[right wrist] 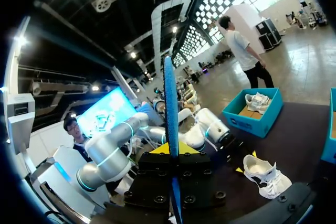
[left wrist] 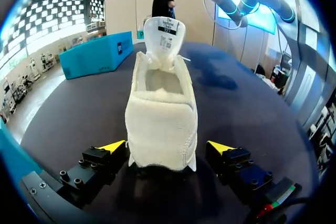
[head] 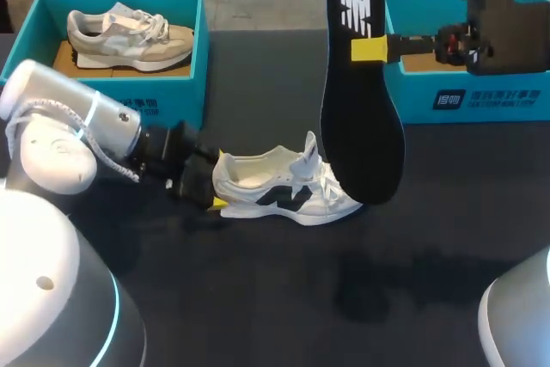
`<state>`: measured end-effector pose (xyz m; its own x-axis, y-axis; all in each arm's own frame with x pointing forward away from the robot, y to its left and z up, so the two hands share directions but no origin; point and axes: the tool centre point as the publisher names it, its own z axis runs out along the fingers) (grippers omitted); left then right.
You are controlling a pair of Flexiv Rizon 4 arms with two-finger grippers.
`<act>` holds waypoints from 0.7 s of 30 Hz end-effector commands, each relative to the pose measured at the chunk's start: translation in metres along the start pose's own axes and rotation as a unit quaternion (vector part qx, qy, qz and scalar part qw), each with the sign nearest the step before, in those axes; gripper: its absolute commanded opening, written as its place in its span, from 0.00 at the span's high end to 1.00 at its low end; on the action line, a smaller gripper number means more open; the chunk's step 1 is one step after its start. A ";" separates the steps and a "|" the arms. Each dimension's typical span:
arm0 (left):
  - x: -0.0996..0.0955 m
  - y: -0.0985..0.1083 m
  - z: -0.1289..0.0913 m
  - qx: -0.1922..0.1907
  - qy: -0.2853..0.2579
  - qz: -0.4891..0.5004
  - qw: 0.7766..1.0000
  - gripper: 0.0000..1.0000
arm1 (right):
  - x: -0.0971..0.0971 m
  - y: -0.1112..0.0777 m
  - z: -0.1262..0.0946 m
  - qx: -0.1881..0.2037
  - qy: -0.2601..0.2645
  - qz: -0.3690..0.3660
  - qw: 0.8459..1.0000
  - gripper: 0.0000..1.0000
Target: Take the shoe out of the shoebox, open the shoe tongue, remove and reinsert the insole, then place the shoe into the shoebox
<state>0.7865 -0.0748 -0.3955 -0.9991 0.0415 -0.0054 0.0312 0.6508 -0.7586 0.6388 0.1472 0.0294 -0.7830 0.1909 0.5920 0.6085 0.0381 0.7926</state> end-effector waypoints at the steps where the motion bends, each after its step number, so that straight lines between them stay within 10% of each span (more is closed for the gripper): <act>1: 0.002 -0.008 -0.016 -0.067 -0.005 0.003 0.998 0.00 | -0.001 0.001 0.003 0.001 0.000 0.000 1.000 1.00; 21: -0.005 -0.021 -0.044 -0.210 0.019 0.057 0.976 0.00 | -0.001 0.001 0.003 0.001 0.000 0.000 1.000 1.00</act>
<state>0.7912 -0.0546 -0.3606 -0.9881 0.1443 -0.0529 0.1505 0.8376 -0.5251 0.6387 0.1471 0.0294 -0.7831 0.1909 0.5919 0.6084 0.0381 0.7927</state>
